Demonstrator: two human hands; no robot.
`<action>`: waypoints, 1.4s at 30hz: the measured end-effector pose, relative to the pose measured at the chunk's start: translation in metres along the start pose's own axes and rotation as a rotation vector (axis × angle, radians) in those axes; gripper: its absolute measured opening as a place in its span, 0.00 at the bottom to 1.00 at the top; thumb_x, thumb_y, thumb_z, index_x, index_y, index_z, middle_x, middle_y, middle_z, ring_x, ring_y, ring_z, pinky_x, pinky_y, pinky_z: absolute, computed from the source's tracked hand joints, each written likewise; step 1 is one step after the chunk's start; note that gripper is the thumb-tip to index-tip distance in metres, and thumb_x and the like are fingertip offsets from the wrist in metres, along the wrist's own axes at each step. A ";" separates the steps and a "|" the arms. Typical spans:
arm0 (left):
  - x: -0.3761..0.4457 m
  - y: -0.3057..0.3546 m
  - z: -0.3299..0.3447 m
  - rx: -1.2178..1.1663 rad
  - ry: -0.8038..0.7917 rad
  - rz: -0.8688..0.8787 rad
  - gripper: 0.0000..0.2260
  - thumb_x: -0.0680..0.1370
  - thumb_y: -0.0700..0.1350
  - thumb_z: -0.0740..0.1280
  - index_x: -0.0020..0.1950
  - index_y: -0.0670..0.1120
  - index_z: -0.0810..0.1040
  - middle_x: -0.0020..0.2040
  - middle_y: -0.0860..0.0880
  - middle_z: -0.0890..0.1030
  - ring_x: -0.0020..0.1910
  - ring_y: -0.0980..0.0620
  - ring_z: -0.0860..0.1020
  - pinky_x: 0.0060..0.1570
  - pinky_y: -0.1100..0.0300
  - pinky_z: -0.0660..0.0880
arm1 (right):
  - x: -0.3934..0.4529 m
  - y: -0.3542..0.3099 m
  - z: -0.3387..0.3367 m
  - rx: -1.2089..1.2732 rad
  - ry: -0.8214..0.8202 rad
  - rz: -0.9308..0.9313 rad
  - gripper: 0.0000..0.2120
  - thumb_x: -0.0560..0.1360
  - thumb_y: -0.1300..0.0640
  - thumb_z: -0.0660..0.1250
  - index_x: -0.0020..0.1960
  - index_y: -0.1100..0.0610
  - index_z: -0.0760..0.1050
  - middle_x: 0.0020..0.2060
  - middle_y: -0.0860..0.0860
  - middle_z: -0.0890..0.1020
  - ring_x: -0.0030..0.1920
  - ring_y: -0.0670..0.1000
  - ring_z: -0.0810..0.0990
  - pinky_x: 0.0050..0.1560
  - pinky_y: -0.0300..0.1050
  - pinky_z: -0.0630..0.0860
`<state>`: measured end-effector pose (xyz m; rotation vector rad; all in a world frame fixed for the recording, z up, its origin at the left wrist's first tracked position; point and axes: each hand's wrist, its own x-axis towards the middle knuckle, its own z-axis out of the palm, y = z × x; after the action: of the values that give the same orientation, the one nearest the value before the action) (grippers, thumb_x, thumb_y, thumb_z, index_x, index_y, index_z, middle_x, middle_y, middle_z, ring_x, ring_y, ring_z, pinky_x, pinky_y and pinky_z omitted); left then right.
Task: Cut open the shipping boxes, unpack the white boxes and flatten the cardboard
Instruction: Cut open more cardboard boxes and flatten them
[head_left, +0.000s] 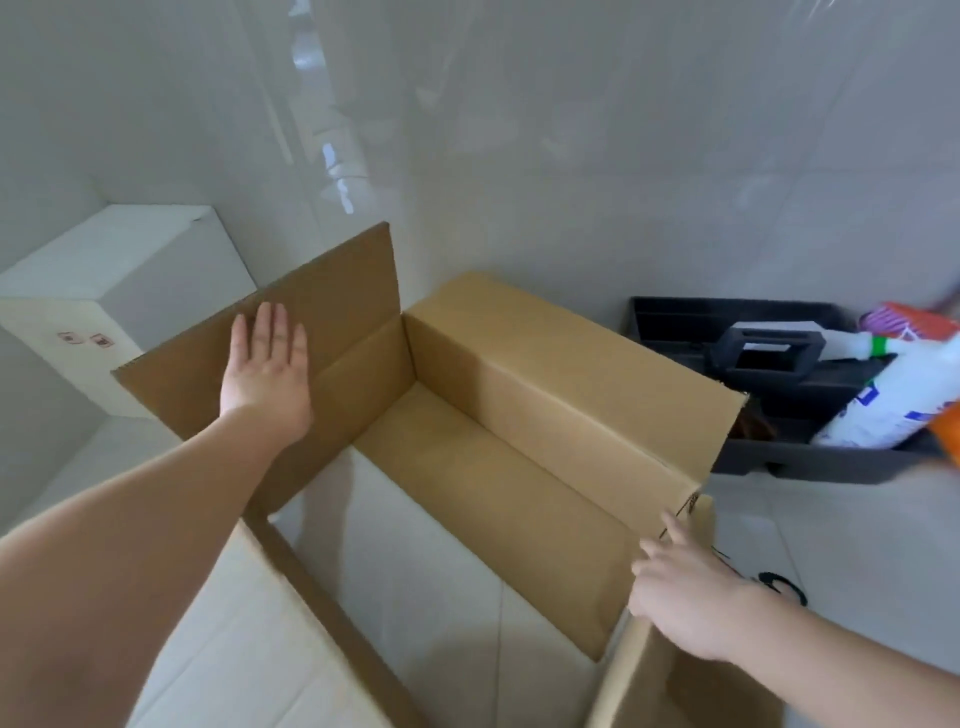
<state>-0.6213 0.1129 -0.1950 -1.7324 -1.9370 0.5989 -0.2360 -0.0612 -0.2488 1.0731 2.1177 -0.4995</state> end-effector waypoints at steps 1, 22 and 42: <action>0.003 -0.005 0.003 -0.037 -0.045 -0.005 0.36 0.76 0.51 0.56 0.78 0.42 0.40 0.77 0.39 0.36 0.75 0.39 0.34 0.71 0.40 0.34 | 0.005 0.018 0.005 0.017 -0.009 0.317 0.17 0.75 0.67 0.58 0.58 0.54 0.78 0.71 0.62 0.66 0.74 0.64 0.54 0.69 0.73 0.40; 0.034 -0.013 0.058 -0.389 -0.301 0.039 0.38 0.77 0.52 0.62 0.78 0.43 0.42 0.78 0.44 0.37 0.76 0.40 0.40 0.71 0.37 0.51 | 0.039 0.012 0.008 1.008 0.551 1.054 0.42 0.75 0.68 0.61 0.75 0.68 0.33 0.76 0.62 0.47 0.64 0.61 0.73 0.54 0.44 0.73; 0.033 -0.006 0.113 -0.859 -0.355 0.050 0.23 0.76 0.36 0.58 0.71 0.43 0.65 0.57 0.41 0.77 0.55 0.42 0.77 0.53 0.53 0.75 | 0.032 0.002 0.022 0.906 0.532 1.019 0.41 0.75 0.65 0.63 0.77 0.61 0.39 0.68 0.57 0.71 0.40 0.50 0.76 0.37 0.40 0.70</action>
<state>-0.6978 0.1436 -0.2793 -2.2797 -2.6534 0.0585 -0.2380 -0.0558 -0.2876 2.8008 1.3391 -0.6939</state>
